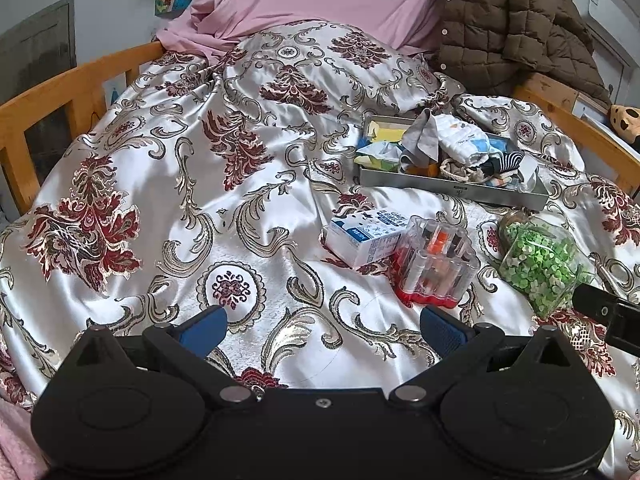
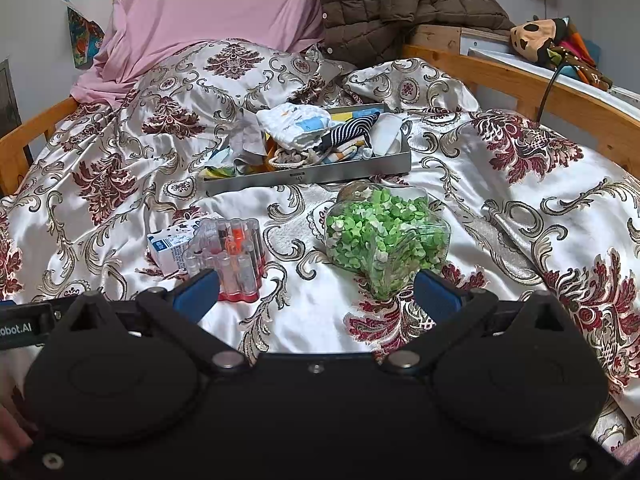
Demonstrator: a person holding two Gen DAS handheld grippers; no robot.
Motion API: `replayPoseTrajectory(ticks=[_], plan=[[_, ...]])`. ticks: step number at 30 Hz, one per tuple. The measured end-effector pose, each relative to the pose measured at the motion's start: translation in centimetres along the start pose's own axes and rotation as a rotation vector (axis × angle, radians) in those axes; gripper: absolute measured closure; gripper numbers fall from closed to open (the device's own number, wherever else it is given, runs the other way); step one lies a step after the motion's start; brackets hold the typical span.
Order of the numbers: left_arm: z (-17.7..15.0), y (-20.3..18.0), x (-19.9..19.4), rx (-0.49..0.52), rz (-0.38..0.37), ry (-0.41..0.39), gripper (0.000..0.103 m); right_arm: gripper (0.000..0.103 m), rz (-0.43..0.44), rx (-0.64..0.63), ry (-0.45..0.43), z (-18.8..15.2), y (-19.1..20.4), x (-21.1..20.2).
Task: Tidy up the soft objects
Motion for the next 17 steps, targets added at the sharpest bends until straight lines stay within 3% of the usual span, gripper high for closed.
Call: replayPoseTrajectory(ticks=[10,15,17], plan=[[0.2,-0.2,-0.2,0.01,-0.002,-0.011,0.001,0.001,0.001,0.0,0.001,0.0,0.0,0.0],[0.4,-0.4,-1.1,0.007,-0.023,-0.063,0.001,0.001,-0.003,-0.002,0.004,-0.1,0.0,0.0],[0.5,-0.4,-1.0,0.0,-0.037,-0.038,0.001,0.001,-0.009,-0.005,0.012,-0.3,0.0,0.1]])
Point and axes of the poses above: each gripper's, at about its wrist camera, not at the fingertips, and x roughly the way its jaws point, y to its left, z to its top, the point moved 2 cm from there along x, roughly the way its jaws point, and after that the axes turned 2 degrees about z, right-handed, at the moved point
